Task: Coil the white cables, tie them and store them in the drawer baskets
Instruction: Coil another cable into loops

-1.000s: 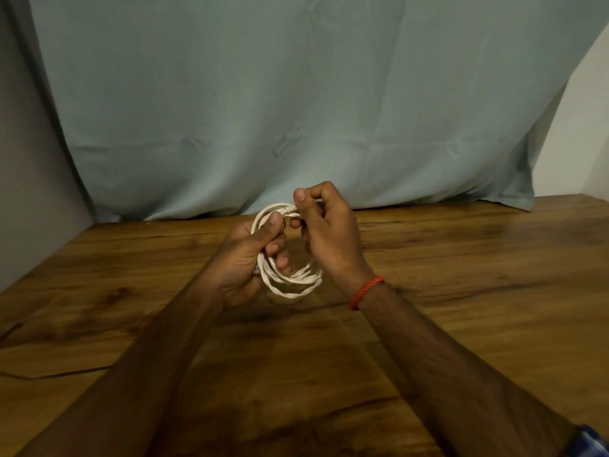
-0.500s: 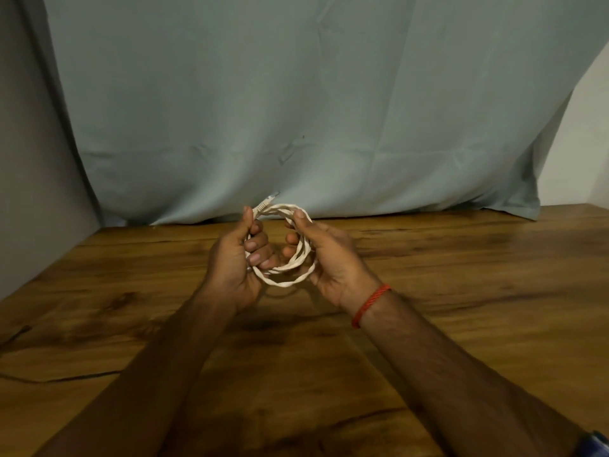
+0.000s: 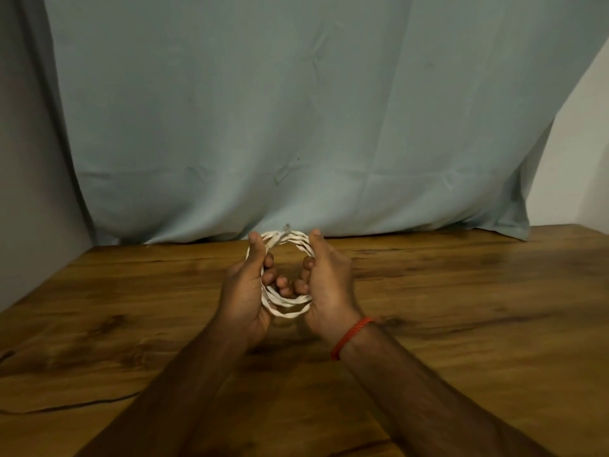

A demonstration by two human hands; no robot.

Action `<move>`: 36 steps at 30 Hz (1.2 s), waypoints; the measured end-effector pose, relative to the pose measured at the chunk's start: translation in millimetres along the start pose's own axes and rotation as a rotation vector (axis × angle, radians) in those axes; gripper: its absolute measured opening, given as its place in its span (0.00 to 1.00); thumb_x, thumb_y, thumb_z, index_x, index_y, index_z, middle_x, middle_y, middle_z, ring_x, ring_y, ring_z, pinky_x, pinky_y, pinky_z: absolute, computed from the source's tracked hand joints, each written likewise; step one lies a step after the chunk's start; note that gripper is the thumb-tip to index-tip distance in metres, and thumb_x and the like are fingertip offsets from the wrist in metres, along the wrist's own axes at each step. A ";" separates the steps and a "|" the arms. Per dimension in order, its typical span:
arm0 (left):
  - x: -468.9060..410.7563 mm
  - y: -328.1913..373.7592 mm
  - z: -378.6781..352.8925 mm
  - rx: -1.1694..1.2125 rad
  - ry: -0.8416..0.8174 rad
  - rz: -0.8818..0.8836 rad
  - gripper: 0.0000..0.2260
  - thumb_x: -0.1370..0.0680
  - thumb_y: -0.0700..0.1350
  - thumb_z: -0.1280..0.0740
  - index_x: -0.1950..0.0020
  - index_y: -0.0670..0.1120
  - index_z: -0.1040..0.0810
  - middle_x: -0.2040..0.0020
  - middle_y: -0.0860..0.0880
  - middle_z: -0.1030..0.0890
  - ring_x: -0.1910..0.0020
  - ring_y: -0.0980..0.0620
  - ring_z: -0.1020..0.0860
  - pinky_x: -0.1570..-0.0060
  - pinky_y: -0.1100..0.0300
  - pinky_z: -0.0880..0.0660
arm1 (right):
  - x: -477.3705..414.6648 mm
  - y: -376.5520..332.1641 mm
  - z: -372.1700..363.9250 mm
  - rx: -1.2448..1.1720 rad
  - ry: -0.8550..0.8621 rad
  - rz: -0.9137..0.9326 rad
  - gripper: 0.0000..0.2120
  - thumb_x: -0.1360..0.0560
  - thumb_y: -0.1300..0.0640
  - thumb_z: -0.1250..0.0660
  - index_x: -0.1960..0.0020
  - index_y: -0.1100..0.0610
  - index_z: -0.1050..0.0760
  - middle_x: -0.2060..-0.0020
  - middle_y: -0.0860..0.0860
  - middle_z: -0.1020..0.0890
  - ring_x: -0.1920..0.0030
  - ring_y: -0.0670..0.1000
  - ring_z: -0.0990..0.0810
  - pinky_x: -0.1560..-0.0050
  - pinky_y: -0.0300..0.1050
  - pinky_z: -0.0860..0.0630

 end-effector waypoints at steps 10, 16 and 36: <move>-7.0 10.9 8.8 -0.067 -0.132 0.026 0.20 0.24 0.62 0.39 0.64 0.47 0.35 0.78 0.53 0.40 0.83 0.58 0.41 0.81 0.66 0.39 | -6.9 -7.9 6.5 0.365 -0.131 0.259 0.13 0.16 0.54 0.41 0.56 0.57 0.25 0.66 0.55 0.21 0.74 0.49 0.22 0.75 0.42 0.27; -7.4 11.5 11.9 -0.109 -0.203 0.075 0.20 0.25 0.62 0.37 0.62 0.45 0.32 0.77 0.52 0.39 0.83 0.58 0.40 0.80 0.66 0.39 | -8.6 -19.5 12.9 0.621 -0.243 0.498 0.12 0.16 0.57 0.44 0.35 0.51 0.27 0.59 0.55 0.18 0.62 0.52 0.15 0.69 0.49 0.20; -7.0 17.2 13.3 -0.080 -0.315 0.254 0.22 0.23 0.61 0.38 0.64 0.43 0.26 0.79 0.52 0.38 0.84 0.57 0.38 0.80 0.65 0.37 | -9.9 -25.6 18.8 0.857 -0.478 1.006 0.07 0.21 0.59 0.31 0.44 0.56 0.18 0.51 0.48 0.16 0.49 0.45 0.18 0.48 0.46 0.22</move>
Point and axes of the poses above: each hand's wrist, its own x-axis away from the middle knuckle, its own z-axis out of the back of the hand, y = z × x, the point moved 1 cm from there along -x, towards the middle knuckle
